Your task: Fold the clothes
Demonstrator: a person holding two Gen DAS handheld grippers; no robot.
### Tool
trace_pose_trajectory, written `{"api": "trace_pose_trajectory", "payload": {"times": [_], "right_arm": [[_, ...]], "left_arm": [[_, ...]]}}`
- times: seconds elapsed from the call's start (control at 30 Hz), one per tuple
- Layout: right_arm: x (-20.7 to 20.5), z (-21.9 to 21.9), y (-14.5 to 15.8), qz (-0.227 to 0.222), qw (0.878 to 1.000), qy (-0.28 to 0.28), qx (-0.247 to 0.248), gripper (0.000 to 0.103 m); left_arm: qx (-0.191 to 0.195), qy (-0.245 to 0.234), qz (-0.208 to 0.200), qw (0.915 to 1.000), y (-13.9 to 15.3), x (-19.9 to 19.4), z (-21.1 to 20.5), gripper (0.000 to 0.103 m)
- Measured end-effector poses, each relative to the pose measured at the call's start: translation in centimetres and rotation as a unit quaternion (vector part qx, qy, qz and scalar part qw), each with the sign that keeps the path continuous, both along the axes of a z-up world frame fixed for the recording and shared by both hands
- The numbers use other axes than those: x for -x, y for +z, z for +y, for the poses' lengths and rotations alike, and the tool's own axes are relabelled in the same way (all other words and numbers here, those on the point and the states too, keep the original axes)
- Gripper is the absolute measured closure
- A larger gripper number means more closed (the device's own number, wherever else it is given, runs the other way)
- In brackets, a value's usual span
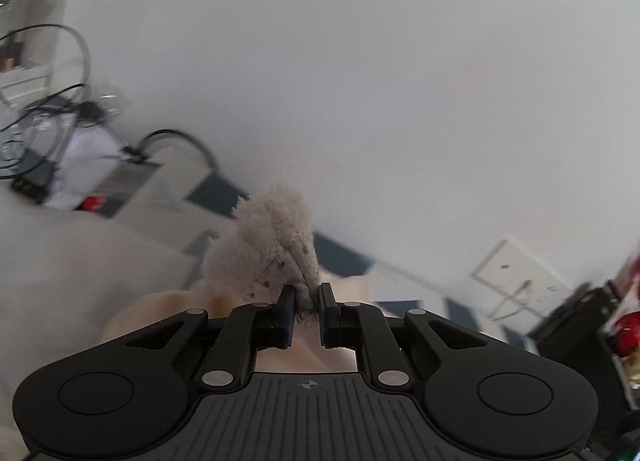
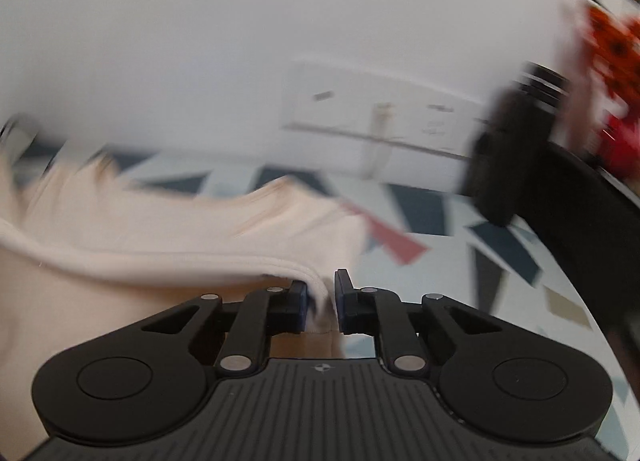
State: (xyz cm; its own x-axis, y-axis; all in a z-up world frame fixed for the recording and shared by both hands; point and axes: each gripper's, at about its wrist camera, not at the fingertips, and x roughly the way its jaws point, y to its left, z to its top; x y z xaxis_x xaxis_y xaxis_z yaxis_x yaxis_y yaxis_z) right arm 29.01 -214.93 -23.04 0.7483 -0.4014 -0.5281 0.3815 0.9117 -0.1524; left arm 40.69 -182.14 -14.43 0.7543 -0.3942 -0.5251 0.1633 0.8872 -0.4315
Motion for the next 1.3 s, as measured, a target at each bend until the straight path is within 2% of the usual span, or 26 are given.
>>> {"api": "trace_pose_trajectory", "payload": {"times": [0.07,0.17,0.33,0.4,0.47,0.5,0.57,0.6,0.63,0.73,0.9,0.97,1.03,1.1,1.13,1.17,1.23,1.3], "right_arm": [[1.1,-2.0,0.5,-0.021,0.999,-0.025,-0.008,0.089],[2.1,-4.3,-0.4,-0.013,0.999,-0.034,-0.019,0.089],[3.4,-5.8,-2.7,0.018,0.999,-0.009,-0.042,0.085],[3.8,-5.9,-3.1,0.024,0.999,0.002,-0.042,0.076],[3.9,-6.0,-3.2,0.031,0.999,0.01,-0.036,0.063],[3.9,-6.0,-3.2,0.034,0.999,0.01,-0.027,0.059],[3.9,-6.1,-3.2,0.041,0.999,0.01,-0.011,0.046],[4.0,-6.1,-3.1,0.042,0.999,0.01,-0.006,0.045],[4.0,-6.1,-3.0,0.042,0.999,0.011,-0.005,0.044],[4.2,-5.9,-2.6,0.042,0.999,0.014,-0.005,0.044],[4.9,-5.2,-1.8,0.035,0.999,0.028,-0.027,0.043],[4.7,-4.9,-2.0,0.039,0.998,0.034,-0.041,0.039],[4.0,-5.0,-2.6,0.055,0.996,0.03,-0.061,0.036],[3.1,-5.5,-3.2,0.069,0.994,0.009,-0.081,0.036],[2.7,-5.9,-3.4,0.071,0.993,-0.004,-0.091,0.041],[2.5,-6.4,-3.5,0.065,0.992,-0.014,-0.103,0.057],[2.2,-7.2,-3.2,0.052,0.991,-0.035,-0.115,0.07],[2.1,-7.6,-2.7,0.039,0.992,-0.049,-0.112,0.07]], "left_arm": [[-0.003,-0.018,-0.012,0.9998,0.3,0.3,-1.9,0.093],[-0.026,-0.033,-0.009,0.9991,-0.4,1.1,-4.1,0.093],[-0.08,-0.042,0.067,0.9937,-4.9,3.1,-4.8,0.093],[-0.095,-0.052,0.11,0.9881,-7.0,3.6,-4.5,0.092],[-0.084,-0.071,0.157,0.9814,-9.0,3.6,-4.1,0.092],[-0.079,-0.076,0.174,0.9787,-9.5,3.6,-4.0,0.088],[-0.072,-0.076,0.171,0.9798,-9.5,3.6,-3.9,0.076],[-0.076,-0.078,0.164,0.9804,-9.3,3.5,-4.0,0.059],[-0.085,-0.08,0.157,0.9806,-9.0,3.5,-4.2,0.048],[-0.098,-0.083,0.133,0.9827,-8.2,3.7,-4.3,0.047],[-0.036,-0.037,0.164,0.9852,-8.7,2.3,-2.8,0.052],[0.007,-0.022,0.179,0.9836,-9.2,1.5,-2.0,0.057],[0.066,-0.008,0.203,0.9769,-10.0,0.7,-0.9,0.076],[0.09,0.008,0.219,0.9716,-10.3,-0.1,-0.6,0.09],[0.09,0.007,0.211,0.9732,-10.0,-0.4,-0.9,0.091],[0.085,0.0,0.196,0.9769,-9.3,-0.7,-1.4,0.092],[0.089,-0.025,0.144,0.9852,-7.2,-1.1,-2.5,0.092],[0.111,-0.054,0.073,0.9897,-4.1,-1.5,-3.0,0.093]]}}
